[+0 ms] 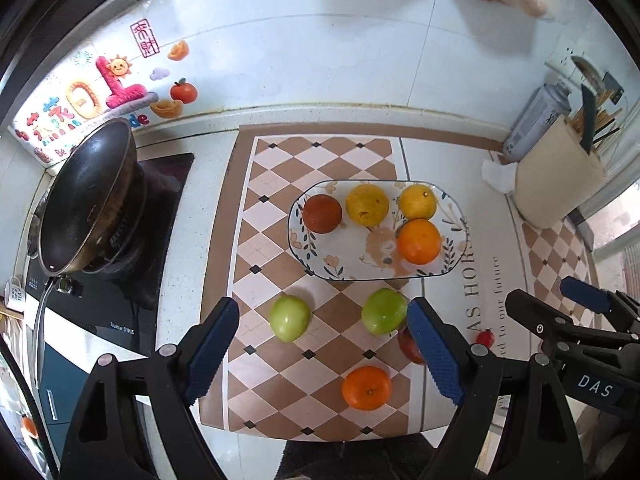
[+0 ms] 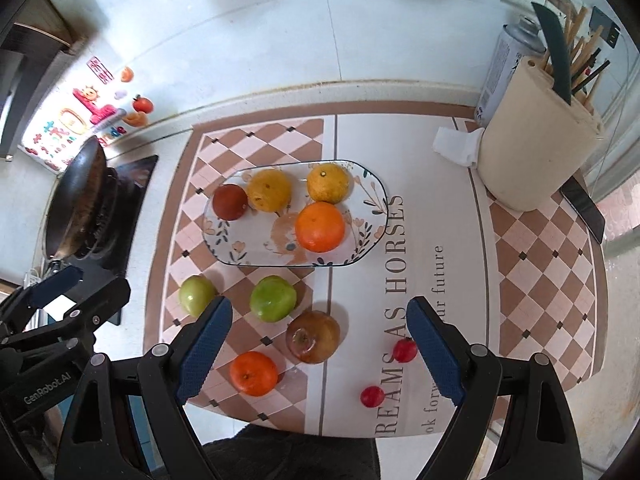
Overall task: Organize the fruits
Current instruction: 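Grasp a tangerine with the left gripper while the right gripper grasps a brown apple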
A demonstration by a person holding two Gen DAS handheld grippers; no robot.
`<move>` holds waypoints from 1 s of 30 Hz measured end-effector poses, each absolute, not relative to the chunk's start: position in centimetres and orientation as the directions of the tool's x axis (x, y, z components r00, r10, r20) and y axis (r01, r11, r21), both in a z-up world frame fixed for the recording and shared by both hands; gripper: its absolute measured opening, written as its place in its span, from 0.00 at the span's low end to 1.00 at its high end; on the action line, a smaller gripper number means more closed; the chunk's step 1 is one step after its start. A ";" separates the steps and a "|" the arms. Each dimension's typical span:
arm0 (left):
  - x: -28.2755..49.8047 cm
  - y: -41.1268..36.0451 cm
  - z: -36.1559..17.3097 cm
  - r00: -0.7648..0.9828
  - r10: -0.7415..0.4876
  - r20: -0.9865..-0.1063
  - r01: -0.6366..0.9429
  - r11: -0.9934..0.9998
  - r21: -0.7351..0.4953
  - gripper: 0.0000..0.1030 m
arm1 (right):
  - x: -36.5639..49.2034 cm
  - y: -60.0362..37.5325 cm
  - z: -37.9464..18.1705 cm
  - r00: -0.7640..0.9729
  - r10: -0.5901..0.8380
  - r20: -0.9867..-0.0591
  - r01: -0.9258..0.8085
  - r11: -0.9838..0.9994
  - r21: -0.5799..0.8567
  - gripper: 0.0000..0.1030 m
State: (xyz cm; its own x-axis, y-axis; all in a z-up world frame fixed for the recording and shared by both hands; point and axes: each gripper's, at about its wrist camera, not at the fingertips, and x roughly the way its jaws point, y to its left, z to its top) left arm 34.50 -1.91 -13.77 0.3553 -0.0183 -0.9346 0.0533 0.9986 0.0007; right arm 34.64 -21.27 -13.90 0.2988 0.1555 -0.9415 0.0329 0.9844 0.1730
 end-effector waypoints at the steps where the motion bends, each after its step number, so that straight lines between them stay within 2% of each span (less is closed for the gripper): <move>1: 34.4 -1.8 -13.6 0.356 -0.023 -0.934 0.051 0.999 -0.006 0.83 | 34.4 -21.2 -13.6 0.303 0.162 -0.939 0.031 0.983 0.180 0.88; 7: 33.9 -1.2 -14.4 0.341 -0.026 -0.940 0.044 0.999 -0.011 0.84 | 33.6 -20.6 -14.5 0.286 0.187 -0.940 0.012 0.980 0.199 0.88; 8: 33.9 -1.1 -15.0 0.329 -0.017 -0.944 0.045 0.999 -0.002 0.93 | 33.6 -20.5 -15.2 0.272 0.186 -0.944 0.013 0.980 0.197 0.88; 9: 33.9 -1.0 -15.8 0.316 0.000 -0.949 0.044 0.999 0.015 0.99 | 33.6 -20.4 -16.5 0.250 0.191 -0.949 0.016 0.979 0.201 0.88; 18: 33.0 0.2 -25.9 0.099 0.083 -0.992 0.018 0.996 0.085 0.99 | 34.6 -19.3 -29.7 0.018 0.247 -0.969 0.054 0.967 0.248 0.88; 20: 32.7 0.4 -27.2 0.064 0.072 -0.995 0.015 0.997 0.073 0.99 | 34.8 -18.9 -31.7 -0.010 0.248 -0.969 0.053 0.967 0.247 0.80; 21: 32.5 0.4 -27.8 0.048 0.066 -0.997 0.016 0.998 0.067 0.99 | 34.9 -18.7 -32.5 -0.020 0.248 -0.968 0.048 0.968 0.247 0.67; 30: 31.2 -2.3 -31.8 -0.113 -0.070 -0.991 0.070 0.994 -0.078 0.99 | 32.7 -21.4 -32.7 -0.030 0.224 -0.974 0.045 0.974 0.222 0.66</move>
State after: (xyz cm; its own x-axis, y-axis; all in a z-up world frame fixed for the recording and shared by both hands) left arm 31.18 -2.29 -31.81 -0.1131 -0.0699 -0.9911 0.0699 0.9945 -0.0781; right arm 32.71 -21.44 -32.72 -0.0303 0.2239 -0.9741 0.0454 0.9739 0.2224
